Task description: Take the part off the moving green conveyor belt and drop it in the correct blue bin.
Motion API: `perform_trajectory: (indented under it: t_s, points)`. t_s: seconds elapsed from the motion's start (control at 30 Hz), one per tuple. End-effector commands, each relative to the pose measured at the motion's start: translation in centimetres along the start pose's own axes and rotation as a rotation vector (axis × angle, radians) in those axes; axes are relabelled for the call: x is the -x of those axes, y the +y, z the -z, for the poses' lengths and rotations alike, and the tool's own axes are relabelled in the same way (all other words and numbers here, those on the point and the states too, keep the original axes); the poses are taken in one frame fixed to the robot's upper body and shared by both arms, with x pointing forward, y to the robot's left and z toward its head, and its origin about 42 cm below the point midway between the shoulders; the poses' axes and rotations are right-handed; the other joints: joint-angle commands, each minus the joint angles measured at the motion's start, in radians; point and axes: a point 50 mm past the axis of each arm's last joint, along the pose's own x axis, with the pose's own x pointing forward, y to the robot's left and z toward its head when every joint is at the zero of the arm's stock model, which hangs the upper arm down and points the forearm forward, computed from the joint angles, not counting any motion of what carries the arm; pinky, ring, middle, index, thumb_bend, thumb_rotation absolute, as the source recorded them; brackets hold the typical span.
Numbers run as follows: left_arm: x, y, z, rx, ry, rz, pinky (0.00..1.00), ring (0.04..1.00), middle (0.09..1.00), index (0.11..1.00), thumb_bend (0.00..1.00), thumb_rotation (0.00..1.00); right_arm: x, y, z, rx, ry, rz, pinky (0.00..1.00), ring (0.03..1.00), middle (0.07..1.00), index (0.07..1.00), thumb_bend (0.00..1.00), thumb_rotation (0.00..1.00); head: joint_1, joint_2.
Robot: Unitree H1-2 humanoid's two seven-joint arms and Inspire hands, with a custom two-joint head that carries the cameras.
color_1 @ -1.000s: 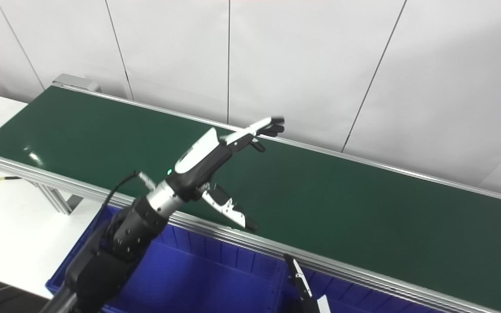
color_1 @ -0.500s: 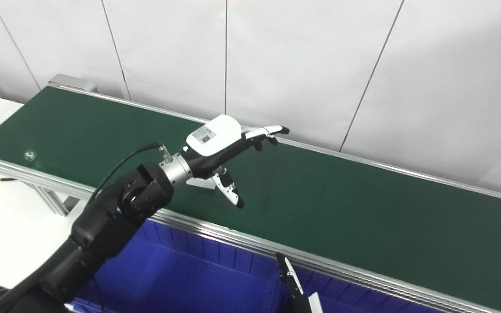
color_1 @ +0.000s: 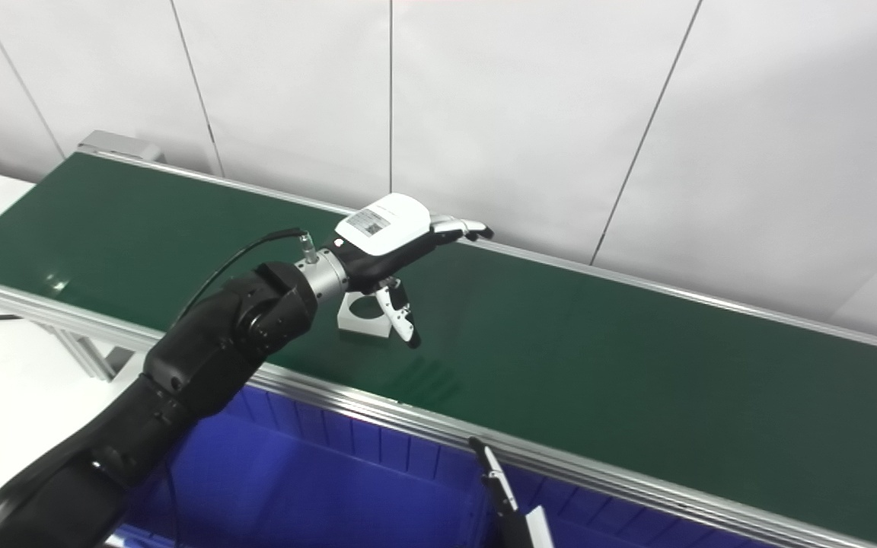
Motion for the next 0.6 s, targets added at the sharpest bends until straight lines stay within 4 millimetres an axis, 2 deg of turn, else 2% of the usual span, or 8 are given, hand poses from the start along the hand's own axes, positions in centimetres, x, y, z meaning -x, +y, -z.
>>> perform_trajectory:
  t_s: [0.0, 0.47, 0.57]
  points:
    - [-1.7, 2.4, -0.4, -0.016, -0.022, -0.059, 0.69, 0.781, 0.839, 0.878, 1.00, 0.14, -0.6, 0.3, -0.9, -0.019, -0.060, 0.016, 0.95, 0.972, 0.964, 0.962, 1.00, 0.97, -0.001, -0.002]
    - [-3.9, 1.2, 0.6, 0.063, 0.059, 0.038, 0.76, 0.829, 0.863, 0.873, 1.00, 0.16, -0.6, 1.1, -1.3, -0.034, -0.073, -0.003, 1.00, 0.984, 0.958, 0.968, 1.00, 0.96, -0.019, 0.000]
    - [-4.4, 0.5, 1.0, 0.074, 0.078, 0.069, 0.74, 0.823, 0.862, 0.867, 1.00, 0.17, -0.6, 1.2, -1.5, -0.028, -0.082, -0.006, 1.00, 0.985, 0.959, 0.972, 1.00, 0.96, -0.023, 0.003]
